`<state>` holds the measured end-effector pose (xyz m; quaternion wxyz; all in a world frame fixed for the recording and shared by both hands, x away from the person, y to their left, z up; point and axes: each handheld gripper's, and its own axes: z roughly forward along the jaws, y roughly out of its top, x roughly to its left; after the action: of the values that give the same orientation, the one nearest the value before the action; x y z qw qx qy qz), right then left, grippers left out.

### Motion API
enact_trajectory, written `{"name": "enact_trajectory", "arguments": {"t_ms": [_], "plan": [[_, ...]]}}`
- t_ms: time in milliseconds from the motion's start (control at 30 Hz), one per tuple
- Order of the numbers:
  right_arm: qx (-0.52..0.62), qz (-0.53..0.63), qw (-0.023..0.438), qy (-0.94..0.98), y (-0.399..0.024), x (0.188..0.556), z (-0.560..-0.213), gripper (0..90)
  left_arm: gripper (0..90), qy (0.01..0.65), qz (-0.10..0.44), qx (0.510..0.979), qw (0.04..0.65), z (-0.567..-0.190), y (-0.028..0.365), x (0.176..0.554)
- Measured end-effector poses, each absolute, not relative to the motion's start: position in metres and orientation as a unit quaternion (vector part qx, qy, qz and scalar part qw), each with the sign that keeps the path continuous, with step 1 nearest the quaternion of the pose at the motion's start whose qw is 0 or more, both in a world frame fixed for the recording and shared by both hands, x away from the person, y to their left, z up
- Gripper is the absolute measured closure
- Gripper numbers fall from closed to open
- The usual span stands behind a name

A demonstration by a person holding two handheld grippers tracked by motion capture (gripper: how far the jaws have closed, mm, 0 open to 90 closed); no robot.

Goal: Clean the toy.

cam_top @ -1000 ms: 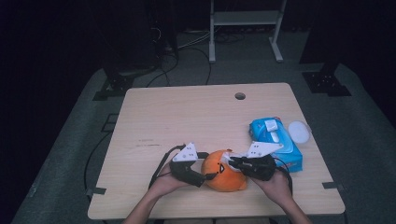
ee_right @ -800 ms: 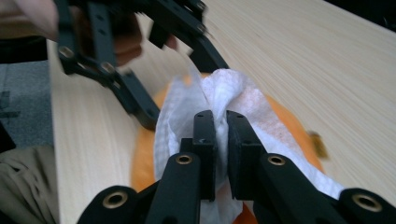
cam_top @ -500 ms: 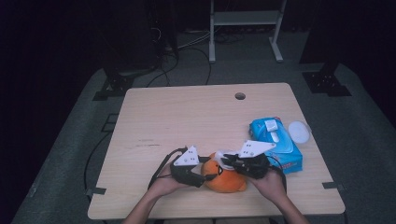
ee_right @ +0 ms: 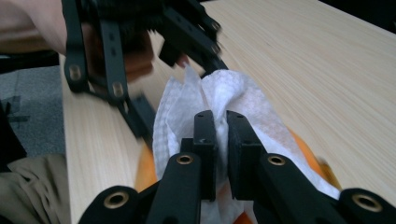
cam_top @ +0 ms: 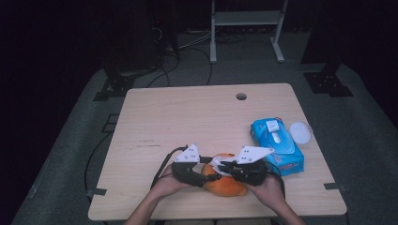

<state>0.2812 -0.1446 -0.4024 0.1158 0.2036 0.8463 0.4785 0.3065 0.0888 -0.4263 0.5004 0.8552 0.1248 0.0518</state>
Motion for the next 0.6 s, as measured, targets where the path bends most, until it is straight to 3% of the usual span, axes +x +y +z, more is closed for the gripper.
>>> {"name": "enact_trajectory", "arguments": {"t_ms": [133,333,433,500,600], "plan": [[0.187,0.470,0.125,0.854,-0.135,0.281,-0.402,82.5,37.3,0.109,0.066,0.861,0.493,-0.426,0.088,0.303],[0.222,0.465,0.128,0.848,-0.159,0.293,-0.405,82.4,36.3,0.111,0.063,0.859,0.496,-0.426,0.089,0.304],[0.229,0.464,0.112,0.848,-0.165,0.291,-0.409,82.4,20.9,0.144,0.046,0.852,0.501,-0.423,0.088,0.308],[0.219,0.459,0.115,0.853,-0.163,0.287,-0.408,82.4,16.2,0.160,0.020,0.850,0.501,-0.425,0.087,0.311],[0.209,0.457,0.126,0.855,-0.158,0.281,-0.404,82.4,26.4,0.146,0.030,0.854,0.499,-0.426,0.087,0.309]]}}
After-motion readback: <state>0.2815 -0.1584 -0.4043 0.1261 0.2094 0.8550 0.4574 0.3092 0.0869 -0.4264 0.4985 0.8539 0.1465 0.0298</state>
